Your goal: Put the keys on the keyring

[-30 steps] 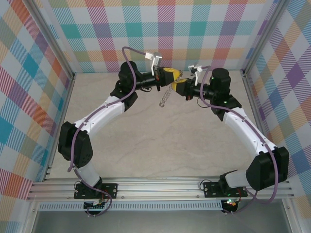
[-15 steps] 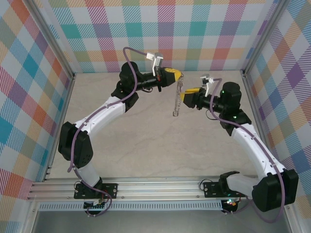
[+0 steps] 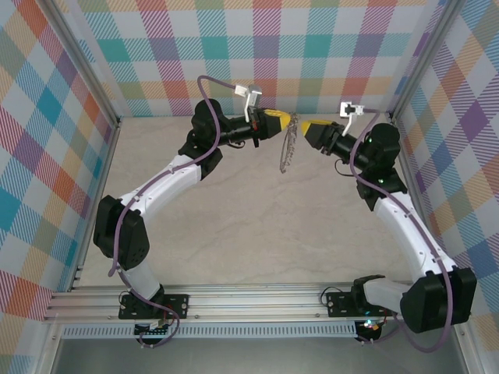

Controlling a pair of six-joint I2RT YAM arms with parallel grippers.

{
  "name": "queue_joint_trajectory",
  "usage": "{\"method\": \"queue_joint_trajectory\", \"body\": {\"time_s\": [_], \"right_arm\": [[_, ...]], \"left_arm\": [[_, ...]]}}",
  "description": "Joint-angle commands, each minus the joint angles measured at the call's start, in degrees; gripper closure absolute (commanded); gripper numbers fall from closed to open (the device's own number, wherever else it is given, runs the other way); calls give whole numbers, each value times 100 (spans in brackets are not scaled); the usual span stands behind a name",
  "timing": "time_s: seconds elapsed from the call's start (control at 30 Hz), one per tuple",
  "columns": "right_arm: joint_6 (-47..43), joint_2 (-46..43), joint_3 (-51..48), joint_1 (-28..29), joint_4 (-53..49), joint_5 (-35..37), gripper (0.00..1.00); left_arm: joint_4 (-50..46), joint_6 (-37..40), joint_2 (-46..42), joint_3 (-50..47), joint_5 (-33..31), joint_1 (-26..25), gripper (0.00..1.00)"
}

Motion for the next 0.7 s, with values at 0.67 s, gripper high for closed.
{"method": "queue_joint_trajectory", "body": {"time_s": [0.67], "right_arm": [[978, 699, 365, -41, 1475, -1256, 66]], "left_arm": [[367, -48, 28, 95, 50, -38, 100]]}}
